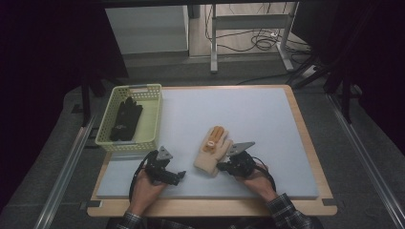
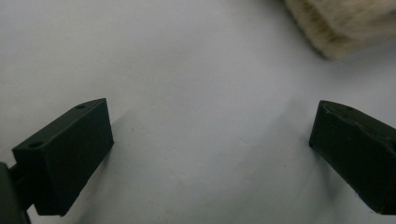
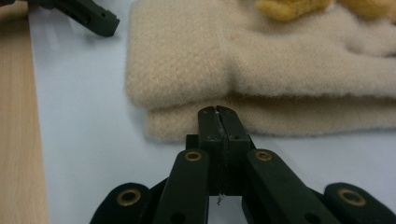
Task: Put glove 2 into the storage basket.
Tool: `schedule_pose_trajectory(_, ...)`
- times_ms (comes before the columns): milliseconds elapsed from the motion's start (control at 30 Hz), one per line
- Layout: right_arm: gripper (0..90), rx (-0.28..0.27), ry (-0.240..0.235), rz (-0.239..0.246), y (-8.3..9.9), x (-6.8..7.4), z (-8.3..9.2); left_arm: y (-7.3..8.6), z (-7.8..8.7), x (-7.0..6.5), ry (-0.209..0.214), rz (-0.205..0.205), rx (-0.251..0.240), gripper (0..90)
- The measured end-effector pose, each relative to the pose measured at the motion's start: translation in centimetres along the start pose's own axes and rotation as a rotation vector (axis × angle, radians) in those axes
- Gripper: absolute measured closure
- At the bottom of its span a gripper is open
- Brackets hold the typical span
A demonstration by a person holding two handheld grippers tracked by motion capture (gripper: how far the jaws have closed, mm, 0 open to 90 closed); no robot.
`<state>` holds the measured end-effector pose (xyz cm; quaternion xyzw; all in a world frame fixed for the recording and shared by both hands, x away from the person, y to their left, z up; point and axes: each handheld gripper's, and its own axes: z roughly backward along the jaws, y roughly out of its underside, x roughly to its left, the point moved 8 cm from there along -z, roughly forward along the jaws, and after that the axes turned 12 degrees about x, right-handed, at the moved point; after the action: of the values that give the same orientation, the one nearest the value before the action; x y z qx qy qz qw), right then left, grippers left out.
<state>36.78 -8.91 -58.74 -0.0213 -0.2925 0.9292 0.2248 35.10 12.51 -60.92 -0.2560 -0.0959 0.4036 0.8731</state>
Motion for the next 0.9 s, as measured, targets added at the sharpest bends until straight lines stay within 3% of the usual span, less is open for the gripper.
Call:
schedule_pose_trajectory(333,88.2,-0.017,0.034,0.016,-2.6,0.2,-2.0,0.0,0.0,0.0,0.0,0.0,0.001,0.0)
schedule_pose_trajectory(500,85.6,-0.018,0.019,0.015,-3.1,0.1,-2.4,0.0,0.0,0.0,0.0,0.001,0.0,0.0)
schedule_pose_trajectory(633,77.8,-0.013,0.044,0.051,-2.9,0.2,-1.7,0.0,0.0,0.0,-0.001,0.001,0.0,0.0)
schedule_pose_trajectory(900,63.8,-0.046,0.111,0.017,-2.0,-1.4,0.8,0.0,0.0,0.0,-0.004,-0.001,0.005,0.0)
